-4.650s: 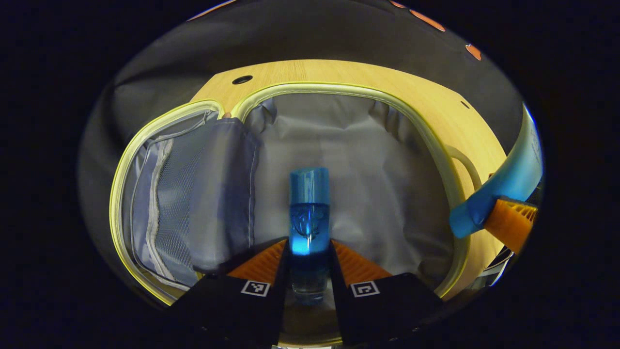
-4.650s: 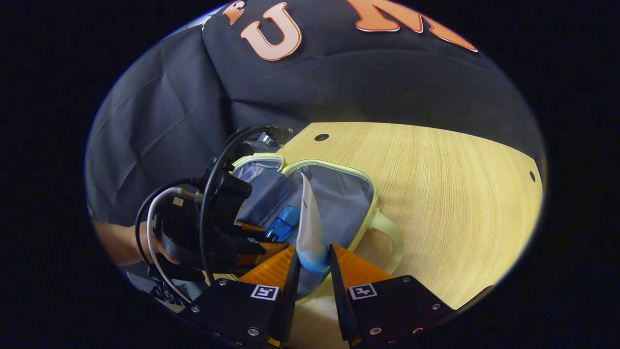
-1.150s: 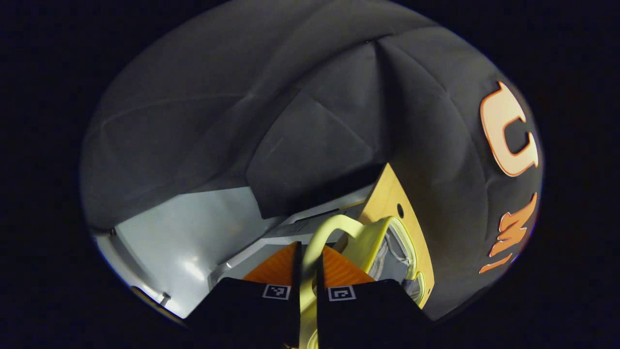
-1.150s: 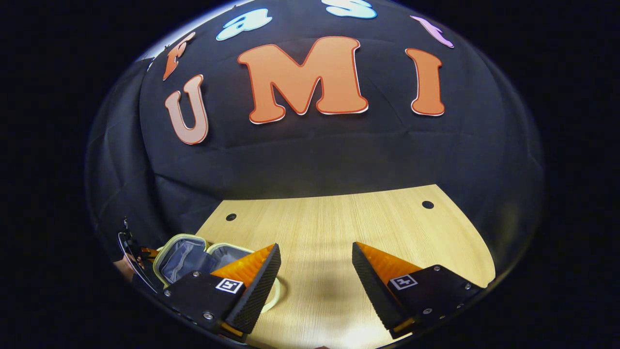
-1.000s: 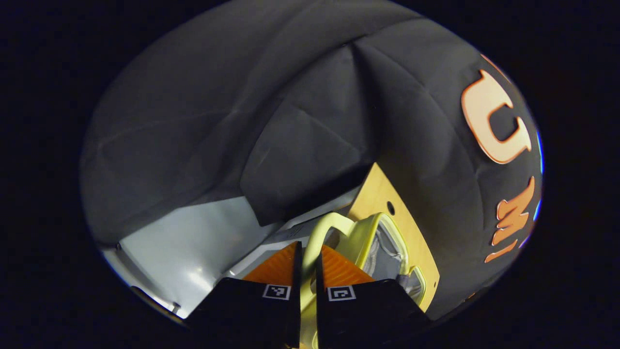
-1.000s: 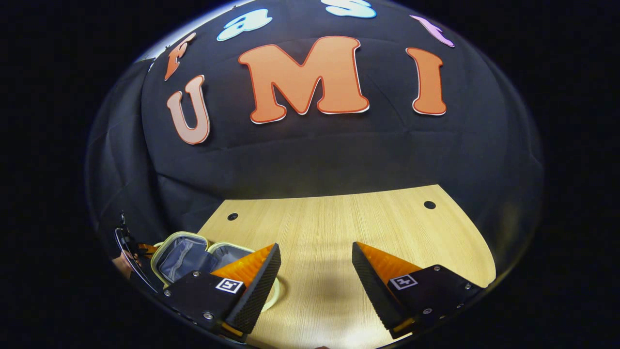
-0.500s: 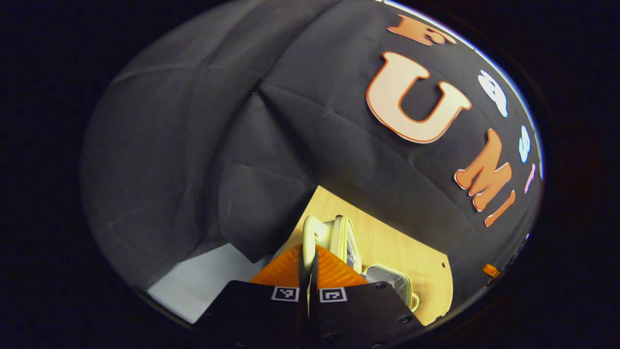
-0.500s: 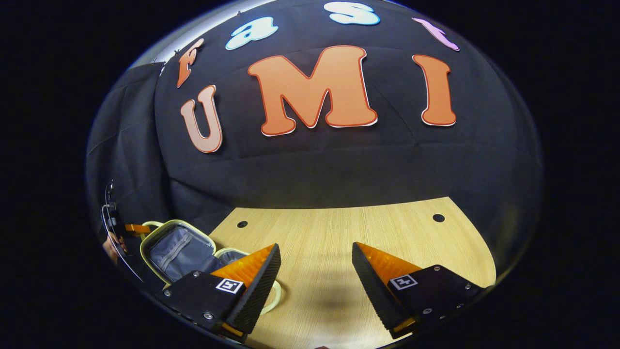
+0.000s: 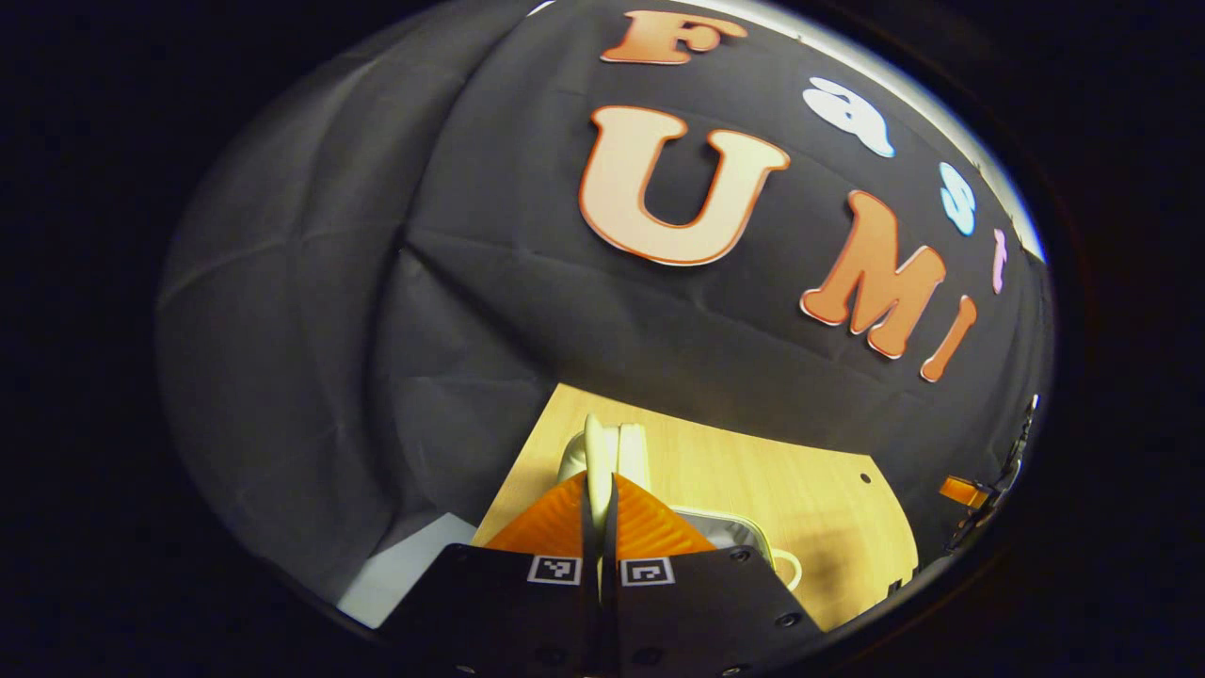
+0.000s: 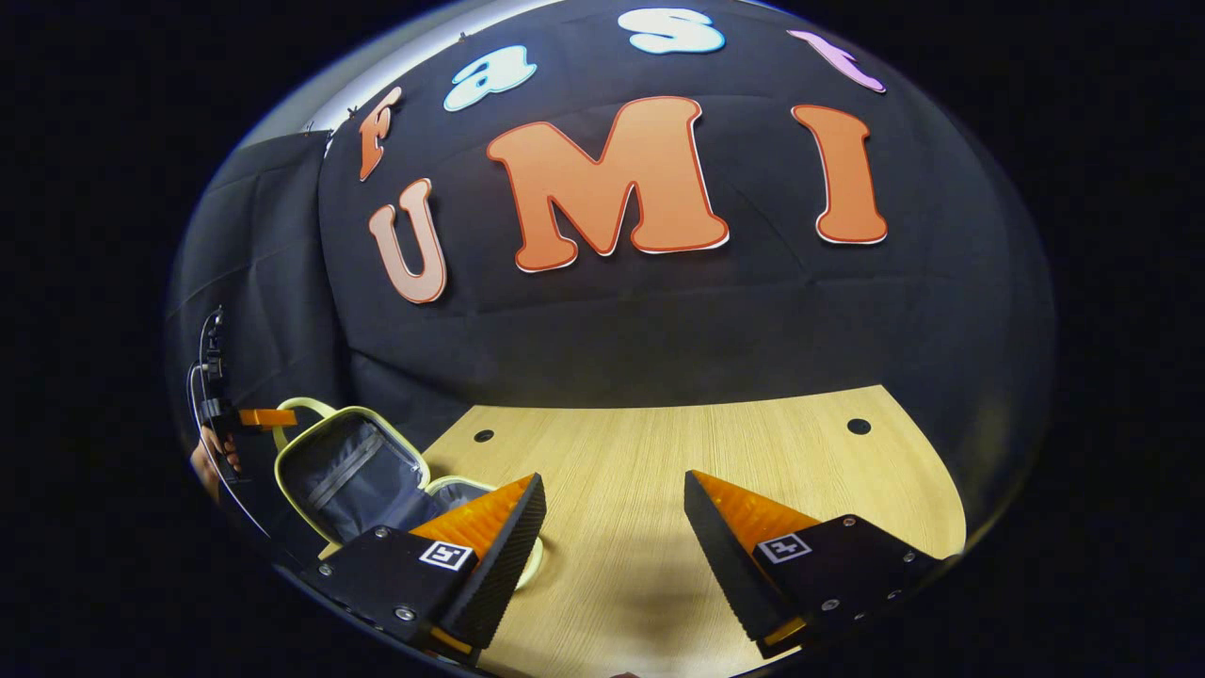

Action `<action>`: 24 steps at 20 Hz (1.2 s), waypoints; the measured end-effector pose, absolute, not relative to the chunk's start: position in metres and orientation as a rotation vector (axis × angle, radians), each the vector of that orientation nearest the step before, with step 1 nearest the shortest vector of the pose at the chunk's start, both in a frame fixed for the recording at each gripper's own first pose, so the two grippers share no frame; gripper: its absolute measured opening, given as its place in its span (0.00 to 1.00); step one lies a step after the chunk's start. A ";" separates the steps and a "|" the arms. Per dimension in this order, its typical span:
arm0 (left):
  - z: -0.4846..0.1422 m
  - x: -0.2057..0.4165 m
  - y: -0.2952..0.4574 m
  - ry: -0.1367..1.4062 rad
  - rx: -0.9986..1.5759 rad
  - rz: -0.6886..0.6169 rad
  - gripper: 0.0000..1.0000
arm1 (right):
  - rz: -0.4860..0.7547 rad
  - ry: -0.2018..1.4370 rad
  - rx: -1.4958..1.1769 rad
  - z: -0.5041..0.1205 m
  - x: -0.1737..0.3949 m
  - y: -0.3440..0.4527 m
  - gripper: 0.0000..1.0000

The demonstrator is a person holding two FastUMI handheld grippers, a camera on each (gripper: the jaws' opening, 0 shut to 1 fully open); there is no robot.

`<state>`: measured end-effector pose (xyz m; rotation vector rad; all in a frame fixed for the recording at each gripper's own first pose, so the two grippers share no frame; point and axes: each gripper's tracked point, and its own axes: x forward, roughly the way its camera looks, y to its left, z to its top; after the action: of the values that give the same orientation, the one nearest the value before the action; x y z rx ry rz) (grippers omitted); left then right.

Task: First open the suitcase, pack the skin care products into it, and then close the suitcase.

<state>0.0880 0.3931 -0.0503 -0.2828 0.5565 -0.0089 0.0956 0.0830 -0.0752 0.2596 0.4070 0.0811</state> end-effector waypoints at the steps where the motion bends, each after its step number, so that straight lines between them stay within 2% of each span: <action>1: -0.047 0.088 0.381 0.557 -0.260 -0.021 0.01 | 0.087 0.405 0.257 -0.076 0.093 0.080 0.94; 12: -0.031 0.076 0.250 0.536 -0.117 -0.118 0.01 | 0.093 0.367 0.249 -0.079 0.080 0.048 0.94; 24: -0.087 0.057 0.117 0.618 -0.196 -0.237 0.01 | 0.141 0.379 0.240 -0.091 0.058 0.029 0.94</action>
<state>0.0570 0.1174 -0.0874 -0.1960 0.6182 -0.2374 0.0583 0.0295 -0.0909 0.2401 0.3790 0.1408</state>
